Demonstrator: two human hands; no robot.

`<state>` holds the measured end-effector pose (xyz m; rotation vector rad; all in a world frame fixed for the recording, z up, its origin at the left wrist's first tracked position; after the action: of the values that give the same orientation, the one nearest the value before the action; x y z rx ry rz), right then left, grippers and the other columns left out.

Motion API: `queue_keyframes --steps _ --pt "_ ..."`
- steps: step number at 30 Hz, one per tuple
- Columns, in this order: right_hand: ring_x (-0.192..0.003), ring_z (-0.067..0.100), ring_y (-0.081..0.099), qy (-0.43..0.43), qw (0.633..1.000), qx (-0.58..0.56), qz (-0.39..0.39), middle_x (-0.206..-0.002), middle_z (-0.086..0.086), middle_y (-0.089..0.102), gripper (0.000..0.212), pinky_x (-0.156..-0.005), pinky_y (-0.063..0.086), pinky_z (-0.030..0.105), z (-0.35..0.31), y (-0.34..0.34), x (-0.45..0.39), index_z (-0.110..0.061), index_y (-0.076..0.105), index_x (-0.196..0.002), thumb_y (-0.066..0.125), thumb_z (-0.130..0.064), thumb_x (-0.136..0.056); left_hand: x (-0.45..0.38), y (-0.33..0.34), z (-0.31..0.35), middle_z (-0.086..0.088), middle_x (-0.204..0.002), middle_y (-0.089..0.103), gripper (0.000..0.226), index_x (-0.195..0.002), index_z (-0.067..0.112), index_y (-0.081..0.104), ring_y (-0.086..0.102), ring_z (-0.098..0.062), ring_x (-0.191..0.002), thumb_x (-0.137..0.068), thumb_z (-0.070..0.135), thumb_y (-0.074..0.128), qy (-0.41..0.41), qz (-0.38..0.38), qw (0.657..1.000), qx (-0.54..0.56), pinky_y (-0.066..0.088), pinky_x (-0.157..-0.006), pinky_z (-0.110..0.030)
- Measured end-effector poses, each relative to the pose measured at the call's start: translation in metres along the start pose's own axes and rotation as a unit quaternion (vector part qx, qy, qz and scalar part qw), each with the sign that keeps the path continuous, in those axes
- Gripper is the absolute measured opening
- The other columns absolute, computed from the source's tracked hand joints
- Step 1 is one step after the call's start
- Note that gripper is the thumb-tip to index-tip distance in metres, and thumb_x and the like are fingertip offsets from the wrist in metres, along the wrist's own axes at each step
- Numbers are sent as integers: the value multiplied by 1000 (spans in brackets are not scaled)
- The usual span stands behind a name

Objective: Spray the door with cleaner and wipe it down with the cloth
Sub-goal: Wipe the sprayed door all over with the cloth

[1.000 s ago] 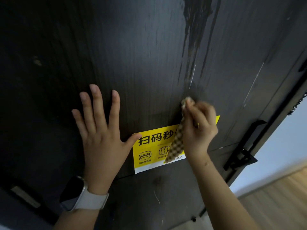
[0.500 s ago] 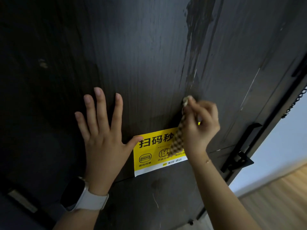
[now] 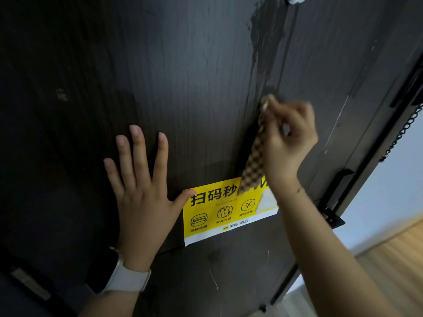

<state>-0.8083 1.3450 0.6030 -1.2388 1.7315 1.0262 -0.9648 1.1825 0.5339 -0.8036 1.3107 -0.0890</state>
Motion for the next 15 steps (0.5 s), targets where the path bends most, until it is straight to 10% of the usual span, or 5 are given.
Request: queue_keyframes --steps 15 --pt "-80 35 60 -135 988 53 -54 -89 20 62 12 -71 49 38 5 -2 2 7 72 -100 65 6 -90 0 0 0 -17 -160 -8 114 -156 18 -1 -20 -29 -147 -77 69 64 4 2 1000 4 -9 -118 -51"
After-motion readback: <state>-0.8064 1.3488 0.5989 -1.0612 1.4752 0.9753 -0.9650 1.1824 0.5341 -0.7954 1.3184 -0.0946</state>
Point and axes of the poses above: each hand's wrist, its own x-axis away from the middle knuckle, its own y-axis out of the palm, z = x × y, the point moved 3 cm from there along -x, towards the middle knuckle
